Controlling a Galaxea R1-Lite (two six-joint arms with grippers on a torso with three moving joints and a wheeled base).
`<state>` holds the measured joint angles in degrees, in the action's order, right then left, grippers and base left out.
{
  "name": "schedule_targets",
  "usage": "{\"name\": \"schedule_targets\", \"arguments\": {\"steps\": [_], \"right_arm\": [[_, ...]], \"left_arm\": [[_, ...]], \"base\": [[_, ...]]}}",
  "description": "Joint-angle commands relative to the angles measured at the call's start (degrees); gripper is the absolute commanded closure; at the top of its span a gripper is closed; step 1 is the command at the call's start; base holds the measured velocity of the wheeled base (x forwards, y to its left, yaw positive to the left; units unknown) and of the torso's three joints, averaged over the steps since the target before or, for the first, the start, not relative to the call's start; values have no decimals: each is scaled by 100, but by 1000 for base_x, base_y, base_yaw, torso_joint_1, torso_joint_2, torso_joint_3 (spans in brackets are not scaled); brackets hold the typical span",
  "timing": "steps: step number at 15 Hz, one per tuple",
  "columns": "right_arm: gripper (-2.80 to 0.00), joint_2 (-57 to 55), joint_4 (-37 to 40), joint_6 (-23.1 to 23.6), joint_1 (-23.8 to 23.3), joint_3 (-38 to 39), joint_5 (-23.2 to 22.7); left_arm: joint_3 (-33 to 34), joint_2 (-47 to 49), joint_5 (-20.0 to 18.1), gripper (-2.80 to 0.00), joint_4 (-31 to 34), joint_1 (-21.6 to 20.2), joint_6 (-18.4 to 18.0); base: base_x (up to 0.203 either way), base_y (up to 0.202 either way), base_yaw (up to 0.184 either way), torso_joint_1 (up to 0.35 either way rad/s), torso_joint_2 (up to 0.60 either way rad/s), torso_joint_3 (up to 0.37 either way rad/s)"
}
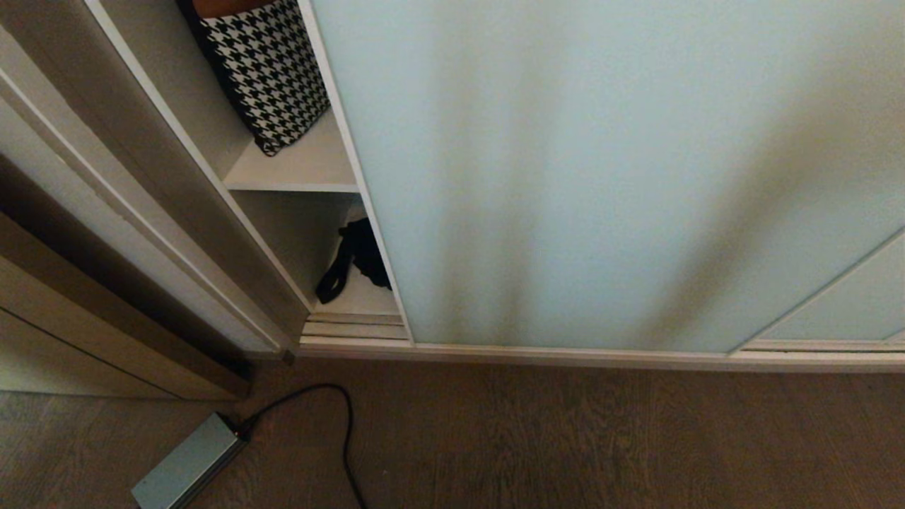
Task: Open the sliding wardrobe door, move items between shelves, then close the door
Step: Close the door
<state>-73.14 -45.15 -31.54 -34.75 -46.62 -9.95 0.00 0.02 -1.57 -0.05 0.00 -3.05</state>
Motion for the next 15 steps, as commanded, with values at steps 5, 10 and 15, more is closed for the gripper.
{"name": "schedule_targets", "arguments": {"steps": [5, 10, 15], "right_arm": [[0, -1136, -405, -544, -1384, -461, -1280], [0, -1533, -471, -1760, -1437, -746, -2724], [0, -1949, -474, -1926, -1228, -1038, -3154]], "left_arm": [[0, -2, -1, 0, -4, 0, -3], [0, -2, -13, 0, -1, 0, -3], [0, -2, -1, 0, -4, 0, -3]], "base": [[0, 0, 0, 0, 0, 0], [0, 0, 0, 0, 0, 0], [0, 0, 0, 0, 0, 0]]}}
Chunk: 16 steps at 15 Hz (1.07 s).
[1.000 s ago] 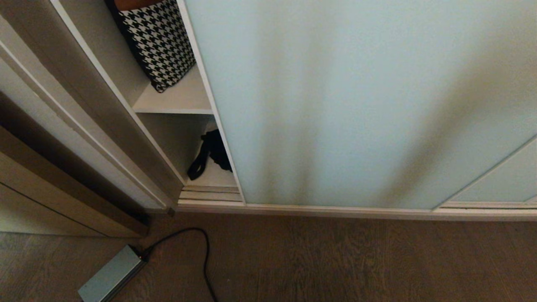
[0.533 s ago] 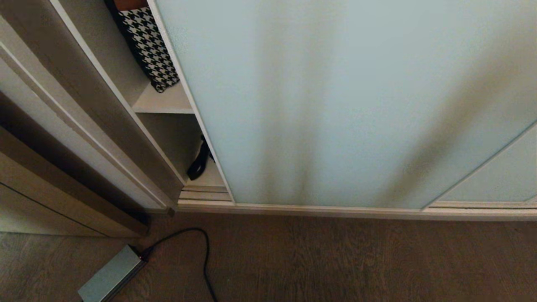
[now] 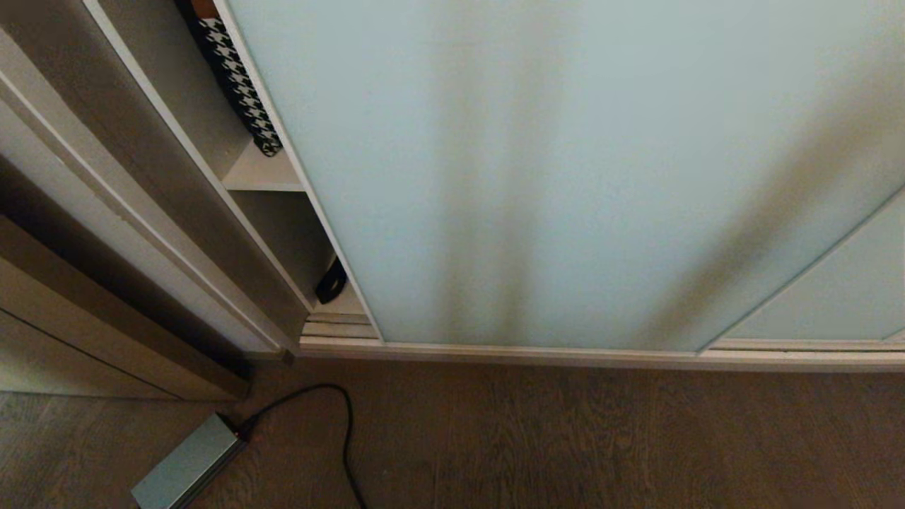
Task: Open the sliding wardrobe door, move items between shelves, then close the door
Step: Close the door
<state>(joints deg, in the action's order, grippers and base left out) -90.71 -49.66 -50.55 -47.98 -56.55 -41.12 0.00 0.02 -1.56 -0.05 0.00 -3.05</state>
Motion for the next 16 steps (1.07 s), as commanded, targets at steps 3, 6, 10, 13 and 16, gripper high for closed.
{"name": "schedule_targets", "arguments": {"steps": [3, 6, 10, 13, 16], "right_arm": [[0, -440, -10, -216, 380, -239, -28], [0, -717, -31, -384, 632, -502, 23], [0, -1001, -41, -385, 641, -879, 115], [0, -1171, -44, -385, 632, -1079, 173], [0, -1376, -52, -385, 626, -1238, 190]], "left_arm": [[0, -2, -2, 0, -4, 0, -3], [0, -2, -2, 0, -4, 0, -3], [0, -2, -2, 0, -4, 0, -3], [0, -2, -2, 0, -4, 0, -3], [0, -2, -2, 0, -4, 0, -3]], "base": [[0, 0, 0, 0, 0, 0], [0, 0, 0, 0, 0, 0], [0, 0, 0, 0, 0, 0], [0, 0, 0, 0, 0, 0], [0, 0, 0, 0, 0, 0]]}}
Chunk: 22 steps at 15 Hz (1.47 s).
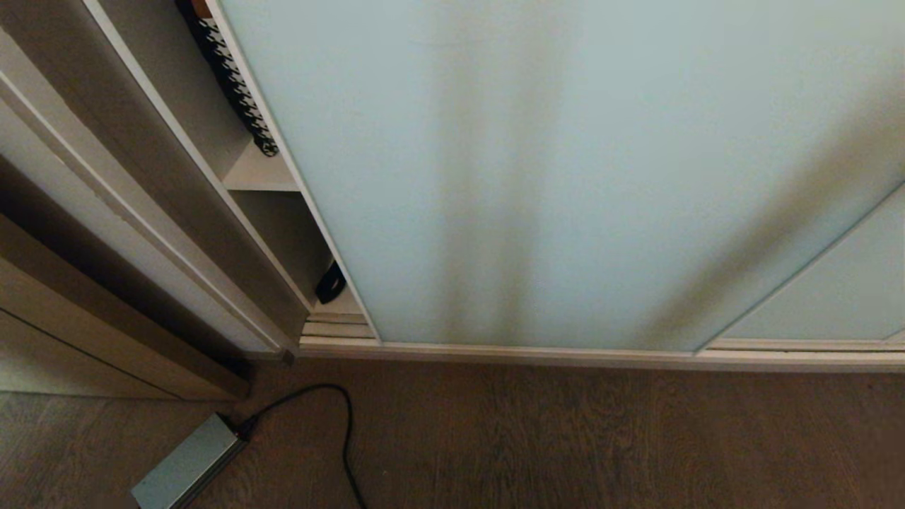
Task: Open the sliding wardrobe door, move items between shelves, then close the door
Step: Close the door
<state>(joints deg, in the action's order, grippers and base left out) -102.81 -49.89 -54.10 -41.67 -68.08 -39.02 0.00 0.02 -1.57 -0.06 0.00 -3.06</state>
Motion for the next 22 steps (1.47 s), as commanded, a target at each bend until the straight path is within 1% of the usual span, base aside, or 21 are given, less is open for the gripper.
{"name": "schedule_targets", "arguments": {"steps": [1, 5, 6, 8, 9, 12, 15, 22], "right_arm": [[0, -246, -24, -30, -18, -149, -18], [0, -565, -30, -14, 9, -317, -5], [0, -663, -31, -13, 34, -395, 66], [0, -879, -24, -4, 205, -580, 430], [0, -934, -29, -4, 273, -610, 508], [0, -1049, -34, -11, 391, -712, 524], [0, -1224, -47, -12, 421, -794, 647], [0, -1278, -82, 22, 607, -874, 676]], "left_arm": [[0, -2, -1, 0, -3, 0, -2], [0, -2, -1, 0, -3, 0, -2], [0, -2, -1, 0, -3, 0, -2], [0, -2, -1, 0, 0, 0, -2], [0, -2, -1, 0, 6, 0, -2], [0, -2, -1, 0, -3, 0, -2], [0, -2, -14, 0, -2, 0, -2], [0, -2, -1, 0, 5, 0, -2]], "base": [[0, 0, 0, 0, 0, 0], [0, 0, 0, 0, 0, 0], [0, 0, 0, 0, 0, 0], [0, 0, 0, 0, 0, 0], [0, 0, 0, 0, 0, 0], [0, 0, 0, 0, 0, 0], [0, 0, 0, 0, 0, 0], [0, 0, 0, 0, 0, 0]]}}
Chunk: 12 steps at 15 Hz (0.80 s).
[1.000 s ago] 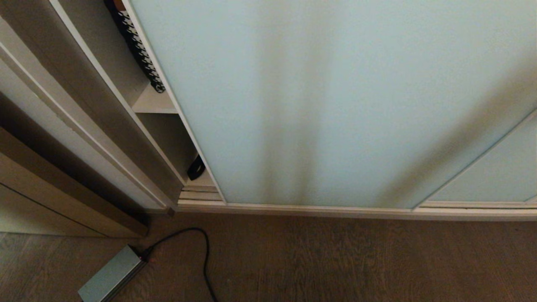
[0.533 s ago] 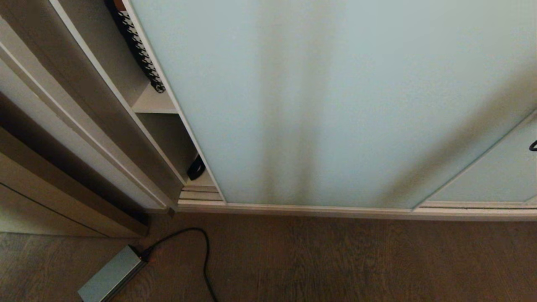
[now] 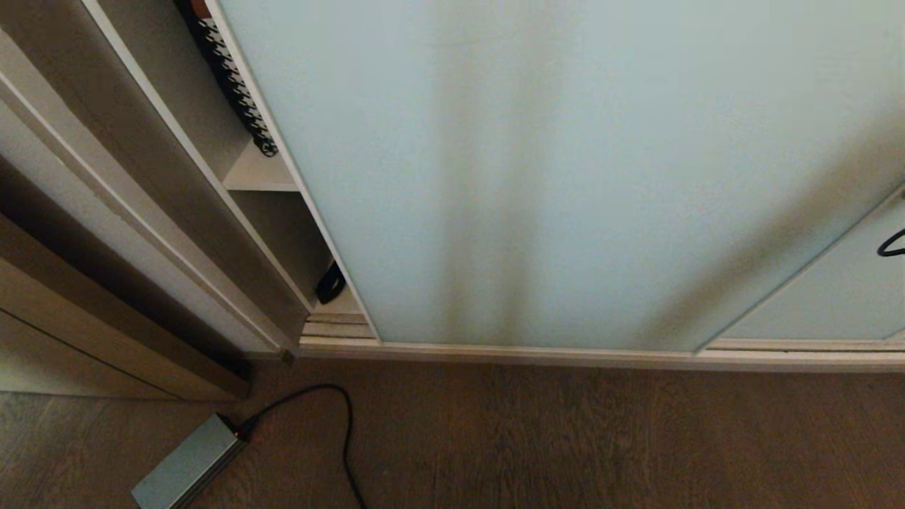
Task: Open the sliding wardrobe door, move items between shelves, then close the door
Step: Close the door
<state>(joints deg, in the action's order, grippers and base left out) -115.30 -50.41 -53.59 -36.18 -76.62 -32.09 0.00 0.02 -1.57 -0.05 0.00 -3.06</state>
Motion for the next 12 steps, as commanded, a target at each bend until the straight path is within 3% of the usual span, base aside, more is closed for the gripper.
{"name": "schedule_targets", "arguments": {"steps": [1, 12], "right_arm": [[0, -47, -30, -29, 78, -29, -14], [0, 302, -206, -20, 465, 538, 69]], "left_arm": [[0, -2, -1, 0, -4, 0, -2], [0, -2, -1, 0, -4, 0, -2]], "base": [[0, 0, 0, 0, 0, 0], [0, 0, 0, 0, 0, 0]]}}
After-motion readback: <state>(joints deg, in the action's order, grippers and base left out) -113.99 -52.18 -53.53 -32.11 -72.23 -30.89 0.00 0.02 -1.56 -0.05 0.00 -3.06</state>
